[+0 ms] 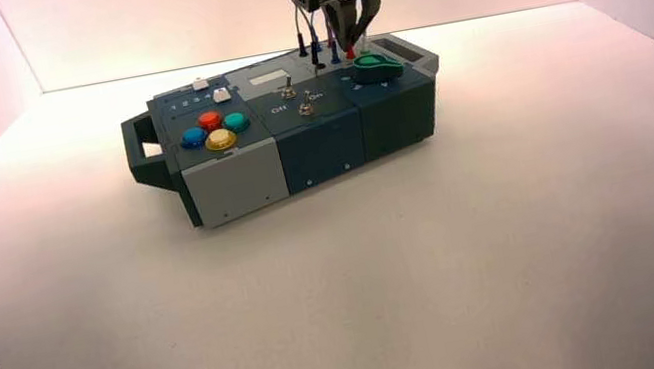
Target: Pull the red wire.
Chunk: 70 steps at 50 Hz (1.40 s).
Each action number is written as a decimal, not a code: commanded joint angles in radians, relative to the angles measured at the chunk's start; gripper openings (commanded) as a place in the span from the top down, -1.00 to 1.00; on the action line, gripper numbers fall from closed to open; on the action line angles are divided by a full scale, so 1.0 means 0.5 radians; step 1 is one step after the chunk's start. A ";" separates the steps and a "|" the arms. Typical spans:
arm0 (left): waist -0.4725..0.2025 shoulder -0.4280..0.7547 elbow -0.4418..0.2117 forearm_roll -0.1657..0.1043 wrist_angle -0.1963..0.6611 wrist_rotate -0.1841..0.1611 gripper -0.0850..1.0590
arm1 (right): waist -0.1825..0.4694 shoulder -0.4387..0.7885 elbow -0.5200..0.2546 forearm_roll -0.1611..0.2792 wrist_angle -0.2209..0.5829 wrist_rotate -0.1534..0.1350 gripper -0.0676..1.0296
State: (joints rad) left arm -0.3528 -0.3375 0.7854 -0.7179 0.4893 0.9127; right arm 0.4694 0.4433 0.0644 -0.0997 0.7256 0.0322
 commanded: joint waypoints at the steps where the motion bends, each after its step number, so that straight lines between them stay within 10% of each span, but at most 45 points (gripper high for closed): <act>1: 0.055 0.028 -0.021 -0.009 0.006 -0.028 0.91 | -0.025 -0.040 -0.052 -0.028 0.006 -0.003 0.92; 70: 0.233 0.816 -0.104 0.028 -0.221 -0.187 0.91 | -0.018 0.025 -0.092 -0.012 -0.015 0.003 0.92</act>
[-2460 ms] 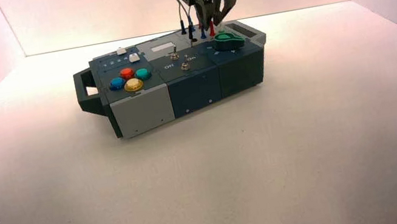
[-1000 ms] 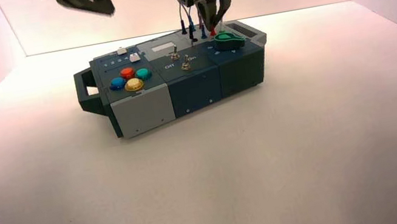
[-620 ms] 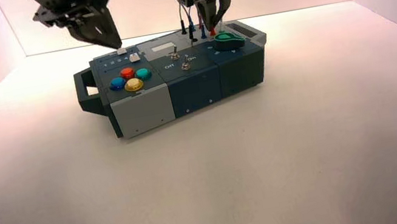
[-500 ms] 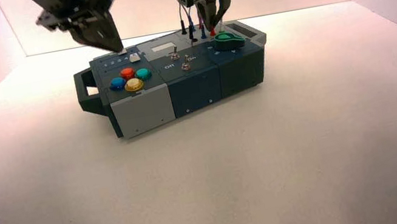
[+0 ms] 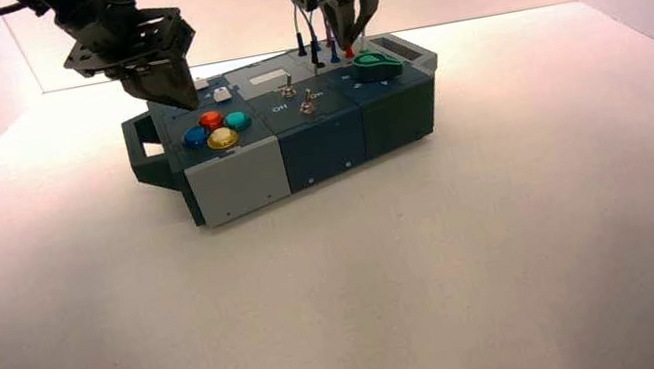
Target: Pull the red wire.
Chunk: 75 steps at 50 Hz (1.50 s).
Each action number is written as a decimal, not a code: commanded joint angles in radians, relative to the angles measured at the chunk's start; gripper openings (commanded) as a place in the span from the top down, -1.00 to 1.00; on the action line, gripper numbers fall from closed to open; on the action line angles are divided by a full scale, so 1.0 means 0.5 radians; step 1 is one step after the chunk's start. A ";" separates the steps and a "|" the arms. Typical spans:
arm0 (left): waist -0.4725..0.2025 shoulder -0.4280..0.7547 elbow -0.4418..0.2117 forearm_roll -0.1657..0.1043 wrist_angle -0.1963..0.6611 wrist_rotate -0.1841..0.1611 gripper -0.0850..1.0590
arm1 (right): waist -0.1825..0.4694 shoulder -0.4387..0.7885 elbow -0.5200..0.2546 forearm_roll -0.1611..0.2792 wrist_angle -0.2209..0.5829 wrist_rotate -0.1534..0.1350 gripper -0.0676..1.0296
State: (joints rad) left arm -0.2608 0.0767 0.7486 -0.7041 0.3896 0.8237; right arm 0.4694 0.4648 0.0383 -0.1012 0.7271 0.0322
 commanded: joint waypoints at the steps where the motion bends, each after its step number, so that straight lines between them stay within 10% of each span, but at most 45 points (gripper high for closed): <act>1: 0.058 -0.012 -0.031 0.003 -0.028 -0.009 0.91 | -0.021 -0.018 -0.040 -0.009 -0.018 0.003 0.92; 75: 0.086 0.031 -0.040 0.000 -0.006 -0.006 0.91 | -0.003 -0.298 -0.074 0.009 0.190 0.003 0.92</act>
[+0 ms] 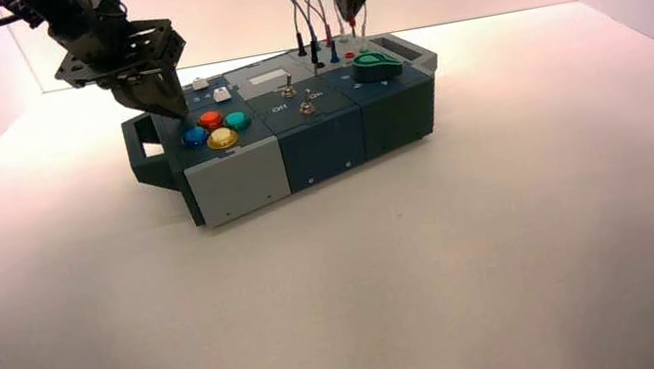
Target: Pull the red wire.
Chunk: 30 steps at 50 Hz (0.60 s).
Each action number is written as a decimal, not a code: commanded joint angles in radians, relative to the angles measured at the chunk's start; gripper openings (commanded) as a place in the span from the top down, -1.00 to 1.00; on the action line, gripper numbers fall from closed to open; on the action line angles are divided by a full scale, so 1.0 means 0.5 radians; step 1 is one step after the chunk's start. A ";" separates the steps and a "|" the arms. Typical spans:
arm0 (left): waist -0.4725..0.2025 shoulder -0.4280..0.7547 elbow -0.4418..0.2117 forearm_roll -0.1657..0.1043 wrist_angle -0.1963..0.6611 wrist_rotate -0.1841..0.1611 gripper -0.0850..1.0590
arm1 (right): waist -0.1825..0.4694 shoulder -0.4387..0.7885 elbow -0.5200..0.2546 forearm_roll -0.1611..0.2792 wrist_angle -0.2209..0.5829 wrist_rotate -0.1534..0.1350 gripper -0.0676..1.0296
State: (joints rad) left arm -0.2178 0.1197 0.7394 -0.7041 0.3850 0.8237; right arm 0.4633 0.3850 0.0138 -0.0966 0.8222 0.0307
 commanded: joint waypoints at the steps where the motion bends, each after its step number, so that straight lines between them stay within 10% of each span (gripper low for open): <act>1: 0.000 -0.077 -0.021 0.003 0.003 -0.006 0.91 | 0.006 -0.153 -0.015 0.006 0.000 0.006 0.92; 16: 0.000 -0.233 -0.067 0.003 0.144 0.000 0.91 | 0.012 -0.236 -0.003 0.083 0.104 -0.012 0.85; 30: 0.000 -0.350 -0.092 0.003 0.184 0.021 0.91 | 0.012 -0.245 -0.006 0.077 0.288 -0.055 -0.01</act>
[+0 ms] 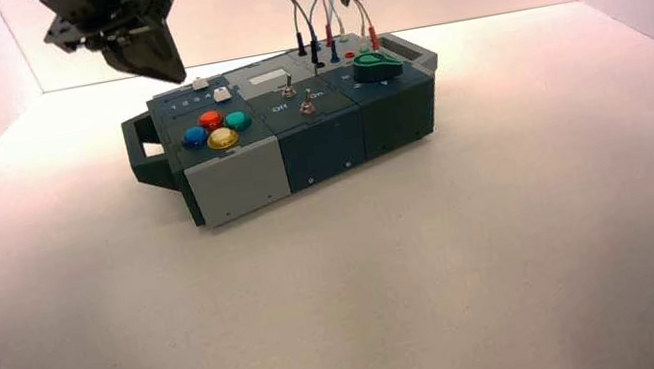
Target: Pull the red wire.
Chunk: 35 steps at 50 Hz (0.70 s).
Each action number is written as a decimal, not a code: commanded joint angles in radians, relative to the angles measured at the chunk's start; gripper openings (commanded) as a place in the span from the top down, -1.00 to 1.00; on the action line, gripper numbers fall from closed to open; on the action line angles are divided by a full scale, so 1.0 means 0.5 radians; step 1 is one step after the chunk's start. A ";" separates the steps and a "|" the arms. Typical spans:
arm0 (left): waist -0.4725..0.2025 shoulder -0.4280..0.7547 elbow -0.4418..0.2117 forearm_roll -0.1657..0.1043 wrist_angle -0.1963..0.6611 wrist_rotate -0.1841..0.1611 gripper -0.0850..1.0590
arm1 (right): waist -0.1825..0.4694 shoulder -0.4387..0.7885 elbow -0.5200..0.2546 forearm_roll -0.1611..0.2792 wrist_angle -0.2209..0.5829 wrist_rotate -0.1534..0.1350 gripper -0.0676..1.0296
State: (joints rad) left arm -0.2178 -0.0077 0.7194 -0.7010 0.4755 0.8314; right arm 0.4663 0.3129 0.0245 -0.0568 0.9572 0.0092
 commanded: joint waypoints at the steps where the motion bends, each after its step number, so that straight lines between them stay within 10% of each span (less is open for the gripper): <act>1: 0.000 -0.101 -0.052 -0.003 0.000 0.006 0.91 | 0.006 -0.107 -0.025 -0.003 0.025 -0.012 -0.03; 35: 0.000 -0.298 -0.055 -0.003 0.006 0.043 0.91 | 0.006 -0.540 0.371 -0.061 -0.021 -0.025 -0.09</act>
State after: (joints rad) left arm -0.2178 -0.1289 0.7179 -0.7010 0.4817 0.8498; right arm 0.4663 0.1012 0.2056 -0.0874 0.9633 -0.0046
